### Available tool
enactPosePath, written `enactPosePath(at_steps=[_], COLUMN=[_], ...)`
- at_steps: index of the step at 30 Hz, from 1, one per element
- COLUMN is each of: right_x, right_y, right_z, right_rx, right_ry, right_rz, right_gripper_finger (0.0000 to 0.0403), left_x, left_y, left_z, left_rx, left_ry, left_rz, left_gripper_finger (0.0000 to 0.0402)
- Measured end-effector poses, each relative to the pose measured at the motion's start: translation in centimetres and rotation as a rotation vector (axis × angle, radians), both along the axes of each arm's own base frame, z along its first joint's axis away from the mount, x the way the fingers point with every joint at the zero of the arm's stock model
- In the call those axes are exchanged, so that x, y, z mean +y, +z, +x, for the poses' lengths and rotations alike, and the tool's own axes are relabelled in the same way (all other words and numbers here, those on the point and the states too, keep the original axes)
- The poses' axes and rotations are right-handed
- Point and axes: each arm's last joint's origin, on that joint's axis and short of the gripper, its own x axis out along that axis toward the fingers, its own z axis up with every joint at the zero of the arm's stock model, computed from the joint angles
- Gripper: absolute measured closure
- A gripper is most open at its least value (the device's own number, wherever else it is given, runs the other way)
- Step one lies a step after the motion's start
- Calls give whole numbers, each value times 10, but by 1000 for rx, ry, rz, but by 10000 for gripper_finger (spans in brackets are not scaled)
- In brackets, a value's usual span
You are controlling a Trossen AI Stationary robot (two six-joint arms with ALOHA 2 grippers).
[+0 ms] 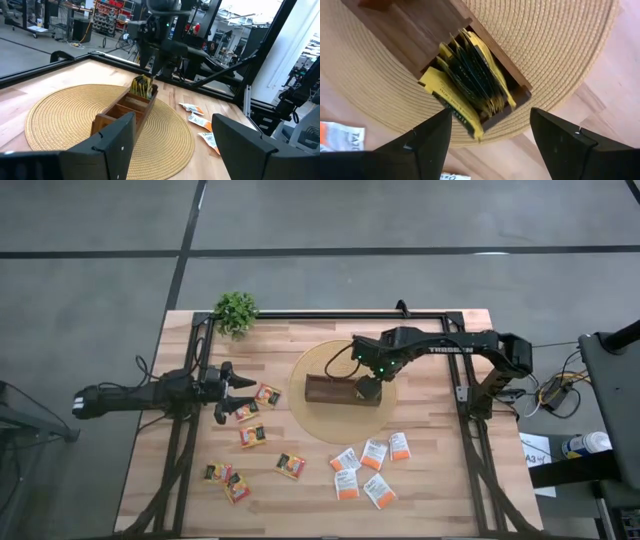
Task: Pick & Place Tea
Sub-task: Adjust the yellow tea bags in the right section of the wooden organizer
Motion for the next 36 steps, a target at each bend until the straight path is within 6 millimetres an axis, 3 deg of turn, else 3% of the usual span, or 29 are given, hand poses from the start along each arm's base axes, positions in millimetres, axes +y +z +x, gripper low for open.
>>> enactPosePath(at_steps=[6,23,32,36], right_x=[-1,-1,-4,-4], right_y=[-14,1,-19,-18], right_z=[7,5,14,14], right_rx=[36,-28,20,20], right_ry=[31,29,57,69], right_rz=[5,-19,-21,-43], right_gripper_finger=[141,149,151,154], left_x=[0,0,0,0], left_y=[0,0,0,0], left_z=[0,0,0,0], left_rx=[-1,-1,0,-1], left_ry=[0,0,0,0], left_rz=[0,0,0,0], left_gripper_finger=[145,145,145,145])
